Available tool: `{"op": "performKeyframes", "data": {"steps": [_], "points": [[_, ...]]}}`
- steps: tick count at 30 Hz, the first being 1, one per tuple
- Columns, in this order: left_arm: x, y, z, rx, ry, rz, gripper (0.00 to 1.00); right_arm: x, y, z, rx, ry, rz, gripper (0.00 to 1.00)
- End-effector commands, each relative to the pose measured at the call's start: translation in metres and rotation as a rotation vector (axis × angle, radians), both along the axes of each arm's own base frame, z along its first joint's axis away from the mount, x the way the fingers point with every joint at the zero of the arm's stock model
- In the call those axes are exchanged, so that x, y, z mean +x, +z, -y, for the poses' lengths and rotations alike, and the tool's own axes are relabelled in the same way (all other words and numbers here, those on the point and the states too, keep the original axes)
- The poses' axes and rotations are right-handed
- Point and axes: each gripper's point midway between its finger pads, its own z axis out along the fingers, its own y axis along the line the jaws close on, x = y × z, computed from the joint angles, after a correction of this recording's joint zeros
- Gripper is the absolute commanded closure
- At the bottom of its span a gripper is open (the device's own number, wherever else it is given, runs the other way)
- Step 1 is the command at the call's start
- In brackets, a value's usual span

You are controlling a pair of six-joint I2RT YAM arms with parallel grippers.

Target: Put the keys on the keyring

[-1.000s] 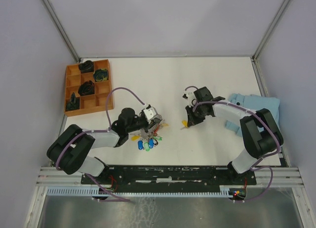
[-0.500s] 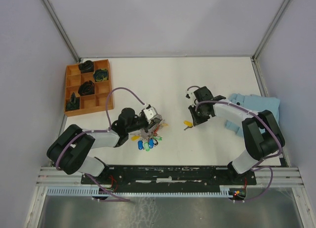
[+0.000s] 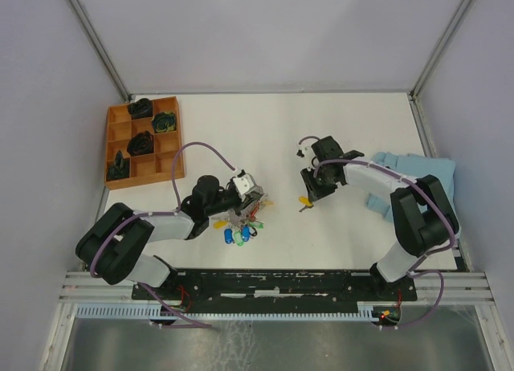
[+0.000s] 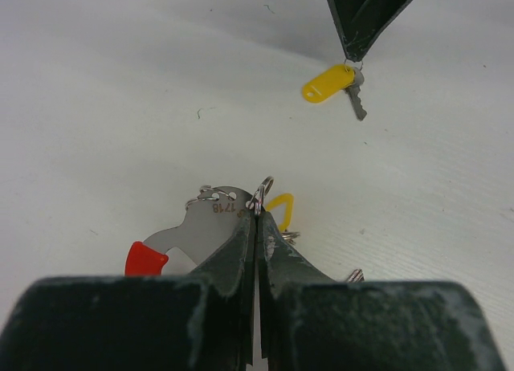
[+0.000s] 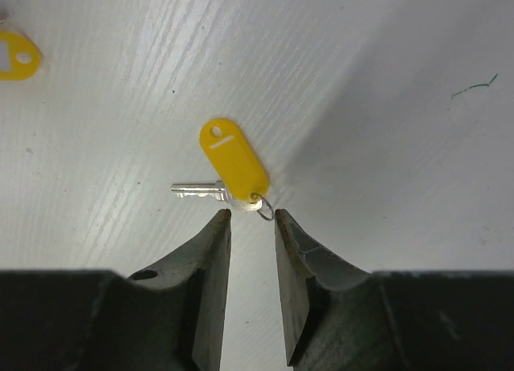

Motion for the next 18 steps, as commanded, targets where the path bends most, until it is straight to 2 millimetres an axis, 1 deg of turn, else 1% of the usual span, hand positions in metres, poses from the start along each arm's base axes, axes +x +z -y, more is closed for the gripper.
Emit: {"op": "performKeyframes", "data": {"steps": [1,3,9,18], "points": [[0.008,0.028,0.004,-0.057,0.005,0.070,0.97,0.008,0.000,-0.006,0.061,0.016,-0.041,0.63],[0.007,0.027,0.005,-0.055,0.001,0.069,0.97,0.008,-0.005,-0.006,0.076,0.012,-0.074,0.64],[0.007,0.026,0.006,-0.053,-0.003,0.065,0.97,0.009,-0.013,0.007,0.034,-0.009,-0.090,0.65],[0.007,0.025,0.006,-0.052,-0.007,0.061,0.97,0.005,-0.017,-0.001,0.084,0.018,-0.125,0.74]]}}
